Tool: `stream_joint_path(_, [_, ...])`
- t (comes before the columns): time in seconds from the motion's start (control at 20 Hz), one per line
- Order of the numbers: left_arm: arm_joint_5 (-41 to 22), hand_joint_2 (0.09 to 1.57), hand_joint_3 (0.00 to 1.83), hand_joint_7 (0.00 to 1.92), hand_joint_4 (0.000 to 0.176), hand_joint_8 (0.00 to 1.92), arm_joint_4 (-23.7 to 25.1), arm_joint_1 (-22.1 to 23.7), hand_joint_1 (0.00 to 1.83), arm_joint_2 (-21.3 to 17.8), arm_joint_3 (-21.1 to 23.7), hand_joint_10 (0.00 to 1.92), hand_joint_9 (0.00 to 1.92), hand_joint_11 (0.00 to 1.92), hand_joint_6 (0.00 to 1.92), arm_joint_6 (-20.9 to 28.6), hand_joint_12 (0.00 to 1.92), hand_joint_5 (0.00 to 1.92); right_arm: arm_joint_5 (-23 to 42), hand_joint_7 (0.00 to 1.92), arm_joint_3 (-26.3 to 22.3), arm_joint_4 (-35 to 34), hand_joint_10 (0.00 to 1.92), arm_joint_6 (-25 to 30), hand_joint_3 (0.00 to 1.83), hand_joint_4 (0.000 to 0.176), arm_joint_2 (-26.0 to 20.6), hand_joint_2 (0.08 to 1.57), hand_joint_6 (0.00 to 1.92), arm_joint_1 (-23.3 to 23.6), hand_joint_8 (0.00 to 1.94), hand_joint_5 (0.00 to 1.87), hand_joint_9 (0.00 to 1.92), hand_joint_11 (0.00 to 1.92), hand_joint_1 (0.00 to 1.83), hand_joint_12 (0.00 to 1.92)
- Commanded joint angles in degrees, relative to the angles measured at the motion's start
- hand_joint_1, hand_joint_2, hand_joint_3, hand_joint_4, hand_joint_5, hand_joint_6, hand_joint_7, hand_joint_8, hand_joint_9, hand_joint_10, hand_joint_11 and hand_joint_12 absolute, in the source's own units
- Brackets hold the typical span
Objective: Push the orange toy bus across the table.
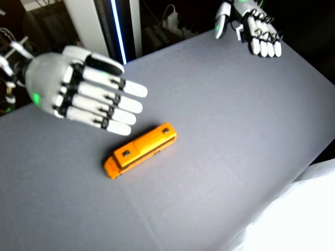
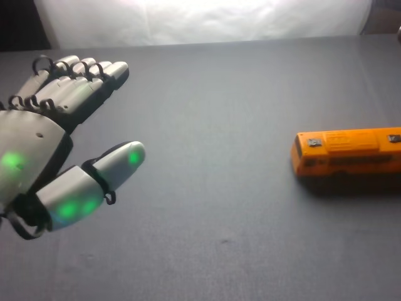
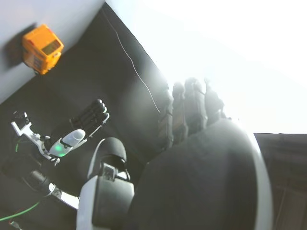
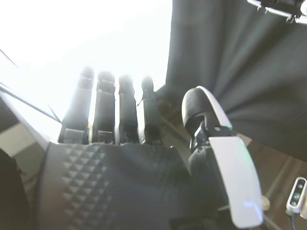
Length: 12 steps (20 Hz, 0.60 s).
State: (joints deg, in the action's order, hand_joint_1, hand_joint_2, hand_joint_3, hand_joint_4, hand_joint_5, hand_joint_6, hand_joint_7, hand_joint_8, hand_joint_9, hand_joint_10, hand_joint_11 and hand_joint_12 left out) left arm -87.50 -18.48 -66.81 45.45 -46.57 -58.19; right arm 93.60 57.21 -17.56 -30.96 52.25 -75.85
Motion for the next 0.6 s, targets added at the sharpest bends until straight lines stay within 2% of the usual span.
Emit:
stream_joint_path(0.0, [-9.1, 1.34, 0.00, 0.27, 0.000, 0.00, 1.9, 0.2, 0.12, -0.5, 0.2, 0.01, 0.26, 0.00, 0.00, 0.1, 0.43, 0.24, 7.4, 0.30, 0.1, -0.4, 0.01, -0.1, 0.00, 0.000, -0.4, 1.42, 0.00, 0.3, 0.00, 0.28, 0.27, 0.26, 0.42, 0.05])
stream_joint_path(0.05, [-10.3, 1.34, 0.00, 0.27, 0.000, 0.00, 1.8, -0.1, 0.12, -0.7, 0.4, 0.01, 0.26, 0.00, 0.00, 0.1, 0.43, 0.24, 7.4, 0.30, 0.1, -0.3, 0.01, -0.1, 0.00, 0.000, -0.5, 1.42, 0.00, 0.3, 0.00, 0.28, 0.27, 0.26, 0.42, 0.05])
stream_joint_path(0.1, [-11.3, 1.33, 0.00, 0.30, 0.000, 0.00, 1.7, -0.3, 0.17, -0.9, 0.4, 0.01, 0.33, 0.00, 0.00, 0.1, 0.66, 0.25, 7.4, 0.30, 0.0, -0.1, 0.01, -0.1, 0.00, 0.000, -0.6, 1.44, 0.00, 0.3, 0.00, 0.28, 0.29, 0.27, 0.54, 0.05])
stream_joint_path(0.2, [-11.9, 1.38, 0.01, 0.33, 0.000, 0.00, 1.6, -0.2, 0.21, -1.3, 0.5, 0.01, 0.36, 0.00, 0.00, 0.0, 0.79, 0.22, 7.4, 0.29, -0.3, 0.2, 0.00, -0.1, 0.00, 0.000, -0.9, 1.42, 0.00, 0.4, 0.00, 0.27, 0.28, 0.26, 0.60, 0.04])
stream_joint_path(0.3, [-11.9, 1.38, 0.00, 0.34, 0.000, 0.00, 1.5, 0.0, 0.24, -1.6, 0.2, 0.01, 0.43, 0.07, 0.00, 0.0, 0.77, 0.20, 7.4, 0.26, -0.4, 0.4, 0.00, -0.7, 0.00, 0.000, -1.1, 1.40, 0.00, 1.3, 0.00, 0.27, 0.25, 0.27, 0.62, 0.04])
stream_joint_path(0.35, [-11.9, 1.35, 0.00, 0.37, 0.000, 0.00, 1.5, 0.1, 0.33, -1.7, 0.2, 0.01, 0.48, 0.10, 0.00, 0.0, 0.75, 0.23, 7.4, 0.25, -0.4, 0.4, 0.00, -1.0, 0.00, 0.000, -1.2, 1.39, 0.00, 1.8, 0.00, 0.27, 0.24, 0.27, 0.65, 0.04])
stream_joint_path(0.45, [-11.9, 1.37, 0.01, 0.36, 0.000, 0.00, 2.3, 1.1, 0.13, -2.3, 0.5, 0.01, 0.42, 0.01, 0.00, -0.4, 0.73, 0.17, 7.4, 0.27, -0.5, 2.7, 0.00, -1.7, 0.00, 0.000, -1.8, 1.37, 0.01, 3.5, 0.01, 0.30, 0.24, 0.29, 0.90, 0.05])
stream_joint_path(0.55, [-11.9, 1.38, 0.01, 0.35, 0.000, 0.00, 4.7, 3.9, 0.09, -2.7, 0.8, 0.00, 0.41, 0.00, 0.00, -2.1, 0.73, 0.16, 7.5, 0.27, -0.9, 7.5, 0.00, -3.1, 0.00, 0.000, -2.7, 1.36, 0.00, 5.7, 0.00, 0.31, 0.25, 0.29, 0.93, 0.05])
